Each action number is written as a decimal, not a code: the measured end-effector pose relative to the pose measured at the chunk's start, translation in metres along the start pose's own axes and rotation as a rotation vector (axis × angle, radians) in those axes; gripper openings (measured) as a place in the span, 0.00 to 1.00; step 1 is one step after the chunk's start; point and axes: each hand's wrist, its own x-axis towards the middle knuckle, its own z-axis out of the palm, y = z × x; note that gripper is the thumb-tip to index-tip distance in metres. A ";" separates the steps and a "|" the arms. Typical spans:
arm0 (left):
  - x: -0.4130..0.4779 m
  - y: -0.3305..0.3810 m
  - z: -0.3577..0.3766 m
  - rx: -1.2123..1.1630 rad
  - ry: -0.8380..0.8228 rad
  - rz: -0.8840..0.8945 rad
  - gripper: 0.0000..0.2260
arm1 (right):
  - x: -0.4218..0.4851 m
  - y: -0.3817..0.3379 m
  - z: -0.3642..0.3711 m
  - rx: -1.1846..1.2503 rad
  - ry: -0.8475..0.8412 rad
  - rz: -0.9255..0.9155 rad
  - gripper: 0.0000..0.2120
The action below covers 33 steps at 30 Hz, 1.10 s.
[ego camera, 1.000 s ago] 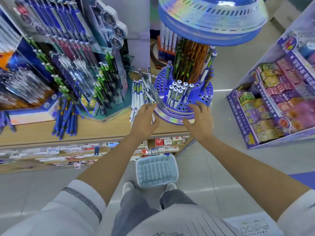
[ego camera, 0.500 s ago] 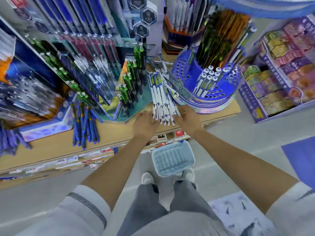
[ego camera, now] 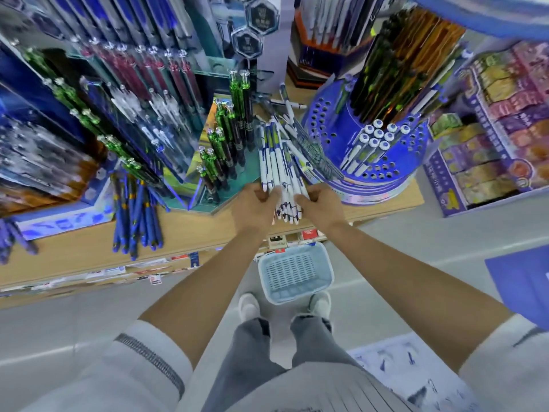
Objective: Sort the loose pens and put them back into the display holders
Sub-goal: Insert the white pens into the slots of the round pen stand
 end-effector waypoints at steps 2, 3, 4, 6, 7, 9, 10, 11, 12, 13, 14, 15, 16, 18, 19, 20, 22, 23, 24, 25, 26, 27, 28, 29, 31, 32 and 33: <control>0.002 0.007 0.001 -0.031 0.047 -0.043 0.23 | 0.003 0.001 -0.001 0.018 -0.034 -0.011 0.12; 0.003 0.010 0.002 -0.047 0.063 -0.059 0.23 | 0.003 0.000 -0.002 0.007 -0.047 -0.019 0.13; 0.004 0.012 0.003 -0.065 0.076 -0.066 0.22 | 0.003 -0.001 -0.003 -0.006 -0.053 -0.030 0.12; 0.006 0.015 0.003 -0.105 0.100 -0.090 0.17 | 0.004 -0.002 -0.004 -0.019 -0.049 -0.039 0.12; 0.007 0.017 0.003 -0.129 0.109 -0.110 0.14 | 0.006 -0.002 -0.005 -0.008 -0.052 -0.035 0.12; 0.009 0.018 0.004 -0.171 0.086 -0.140 0.12 | 0.009 -0.001 -0.007 0.049 -0.075 -0.009 0.10; 0.009 0.017 0.004 -0.180 0.052 -0.148 0.13 | 0.011 0.000 -0.008 0.082 -0.084 0.005 0.10; 0.008 0.016 0.003 -0.179 0.019 -0.150 0.13 | 0.012 0.000 -0.010 0.113 -0.095 0.019 0.09; 0.008 0.013 0.003 -0.179 -0.006 -0.147 0.14 | 0.013 -0.001 -0.012 0.144 -0.110 0.035 0.09; 0.007 0.011 0.003 -0.180 -0.023 -0.146 0.13 | 0.013 -0.001 -0.013 0.178 -0.127 0.048 0.08; 0.006 0.009 0.002 -0.182 -0.035 -0.149 0.13 | 0.013 -0.002 -0.014 0.203 -0.140 0.057 0.08; 0.006 0.009 0.002 -0.186 -0.041 -0.153 0.13 | 0.012 -0.003 -0.014 0.216 -0.146 0.057 0.09; 0.007 0.008 0.002 -0.180 -0.040 -0.154 0.15 | 0.011 -0.003 -0.013 0.220 -0.150 0.049 0.11; 0.010 0.014 0.001 -0.120 -0.026 -0.149 0.23 | 0.010 -0.003 -0.011 0.241 -0.172 0.038 0.14; 0.012 0.017 0.001 -0.085 -0.017 -0.148 0.26 | 0.010 -0.003 -0.010 0.258 -0.187 0.042 0.14; 0.015 0.019 0.002 -0.054 -0.012 -0.144 0.27 | 0.009 -0.003 -0.011 0.276 -0.200 0.049 0.14; 0.017 0.021 0.004 -0.035 -0.029 -0.131 0.27 | 0.009 -0.004 -0.014 0.314 -0.216 0.068 0.13; 0.018 0.021 0.004 -0.042 -0.047 -0.116 0.26 | 0.009 -0.005 -0.017 0.328 -0.221 0.075 0.13; 0.018 0.019 0.005 -0.050 -0.067 -0.093 0.25 | 0.010 -0.005 -0.018 0.337 -0.224 0.078 0.12; 0.017 0.016 0.005 -0.063 -0.081 -0.064 0.24 | 0.009 -0.005 -0.020 0.344 -0.231 0.073 0.13; 0.014 0.014 0.003 -0.078 -0.087 -0.041 0.22 | 0.008 -0.006 -0.021 0.355 -0.248 0.066 0.13; 0.011 0.013 0.001 -0.100 -0.093 -0.032 0.20 | 0.007 -0.006 -0.021 0.366 -0.272 0.063 0.13; 0.009 0.012 0.000 -0.131 -0.102 -0.031 0.19 | 0.006 -0.006 -0.021 0.383 -0.297 0.060 0.12; 0.005 0.011 -0.001 -0.163 -0.110 -0.030 0.17 | 0.004 -0.006 -0.021 0.404 -0.317 0.057 0.11; 0.000 0.011 -0.004 -0.200 -0.142 -0.011 0.14 | 0.000 -0.007 -0.020 0.445 -0.330 0.046 0.11; -0.002 0.011 -0.004 -0.212 -0.163 0.003 0.12 | -0.002 -0.007 -0.020 0.458 -0.327 0.045 0.12; -0.003 0.011 -0.005 -0.225 -0.181 0.013 0.10 | -0.004 -0.008 -0.019 0.466 -0.322 0.047 0.13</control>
